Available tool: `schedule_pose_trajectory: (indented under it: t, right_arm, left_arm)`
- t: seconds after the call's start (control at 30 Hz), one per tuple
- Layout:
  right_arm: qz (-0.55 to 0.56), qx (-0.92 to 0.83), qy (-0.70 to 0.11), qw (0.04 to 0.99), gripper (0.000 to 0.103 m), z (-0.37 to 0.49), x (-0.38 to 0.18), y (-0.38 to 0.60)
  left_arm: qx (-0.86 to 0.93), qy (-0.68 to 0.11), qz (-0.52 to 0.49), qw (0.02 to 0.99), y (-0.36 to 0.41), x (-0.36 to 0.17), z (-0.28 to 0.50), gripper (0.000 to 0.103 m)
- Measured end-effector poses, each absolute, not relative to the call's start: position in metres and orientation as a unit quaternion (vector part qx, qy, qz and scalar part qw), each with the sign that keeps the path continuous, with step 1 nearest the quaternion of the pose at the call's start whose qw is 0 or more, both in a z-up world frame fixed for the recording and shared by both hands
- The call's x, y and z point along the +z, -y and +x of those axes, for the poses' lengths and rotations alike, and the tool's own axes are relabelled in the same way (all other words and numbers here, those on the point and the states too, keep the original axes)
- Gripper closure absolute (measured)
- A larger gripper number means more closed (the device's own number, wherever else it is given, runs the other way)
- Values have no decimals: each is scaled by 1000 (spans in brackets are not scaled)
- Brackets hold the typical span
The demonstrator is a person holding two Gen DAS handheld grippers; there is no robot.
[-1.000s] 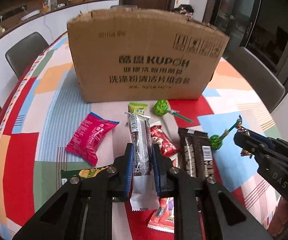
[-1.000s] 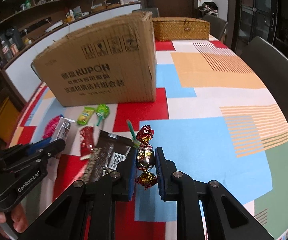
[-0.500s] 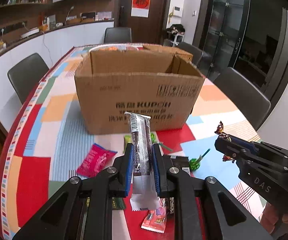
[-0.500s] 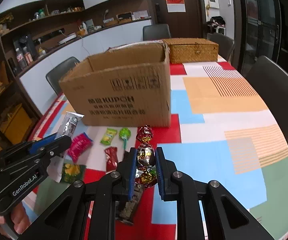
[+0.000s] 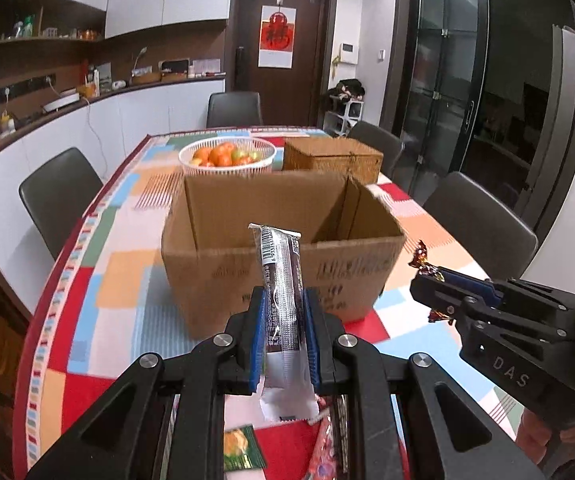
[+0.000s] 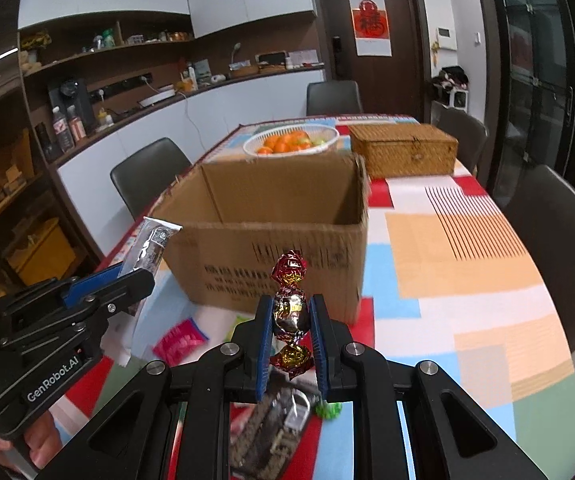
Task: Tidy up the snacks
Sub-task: 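Lift both items over the cardboard box and open both tools to release them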
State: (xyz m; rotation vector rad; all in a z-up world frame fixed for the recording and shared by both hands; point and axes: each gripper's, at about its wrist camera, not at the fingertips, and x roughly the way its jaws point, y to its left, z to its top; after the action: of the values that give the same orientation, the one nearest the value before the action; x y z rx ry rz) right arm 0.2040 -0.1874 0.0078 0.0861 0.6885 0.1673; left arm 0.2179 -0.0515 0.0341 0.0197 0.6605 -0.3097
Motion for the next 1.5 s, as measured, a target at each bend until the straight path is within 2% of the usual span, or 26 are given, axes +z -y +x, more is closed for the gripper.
schedule_pose_trajectory:
  t: [0.5,0.7,1.2,1.23,1.27,1.3,1.33,1.4,1.5]
  right_arm:
    - [26,93,-292,952,84,254,62,178]
    - [35,99,-293,950,84,279,76,179]
    - [19,84,-354,931,83,346,62,177]
    - [23,87,-360,928,83,350,59,177]
    - [29,92,-368,925,83,354,55,178]
    - [33,97,-376,921,82,358,51,178]
    - [35,97,-381,919,73,360,49,179]
    - [48,96,-384,917,61,359,44,183]
    - [40,93,-374,922,61,349,43,185]
  left_arm:
    - [-139,-281,28,949,50,82,269,84]
    - [-136,-288,43,947,52,93,295,84]
    - [-123,-360,27,924,54,65,365,84]
    - [-122,-364,29,923,56,63,368,80]
    - [-121,-367,30,922,55,61,370,68]
    - [-119,-369,30,921,55,60,369,62]
    - [-120,-365,28,923,55,60,366,54]
    - [-122,-358,33,925,55,61,358,54]
    - [-128,-352,36,926,55,62,342,53]
